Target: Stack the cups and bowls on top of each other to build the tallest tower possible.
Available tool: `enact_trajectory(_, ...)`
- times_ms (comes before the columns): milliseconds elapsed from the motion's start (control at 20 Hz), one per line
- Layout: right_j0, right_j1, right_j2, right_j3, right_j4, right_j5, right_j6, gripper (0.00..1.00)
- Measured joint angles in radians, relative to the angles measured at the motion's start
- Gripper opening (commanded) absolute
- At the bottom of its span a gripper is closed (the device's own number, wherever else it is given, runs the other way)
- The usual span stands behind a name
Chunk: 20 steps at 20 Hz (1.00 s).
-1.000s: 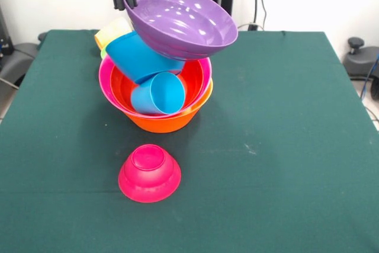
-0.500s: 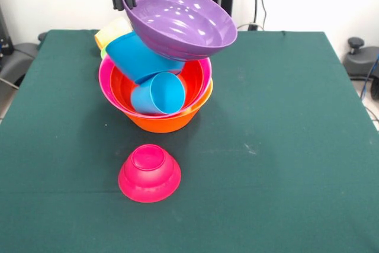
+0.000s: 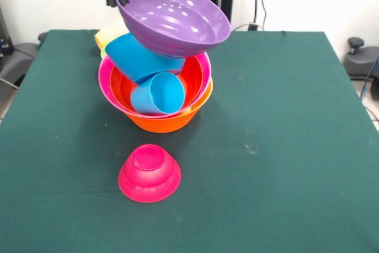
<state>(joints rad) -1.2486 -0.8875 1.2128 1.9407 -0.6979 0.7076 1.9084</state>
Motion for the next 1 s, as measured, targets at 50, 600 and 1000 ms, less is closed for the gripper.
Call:
enact_trajectory(50, -0.012, -0.004, 0.008, 0.007, 0.007, 0.0, 0.0, 0.0)
enact_trajectory(600, -0.162, -0.101, 0.117, 0.127, 0.066, -0.002, 0.0, 0.0)
enact_trajectory(1000, -0.156, -0.12, 0.123, 0.169, 0.047, -0.031, 0.0, 0.0)
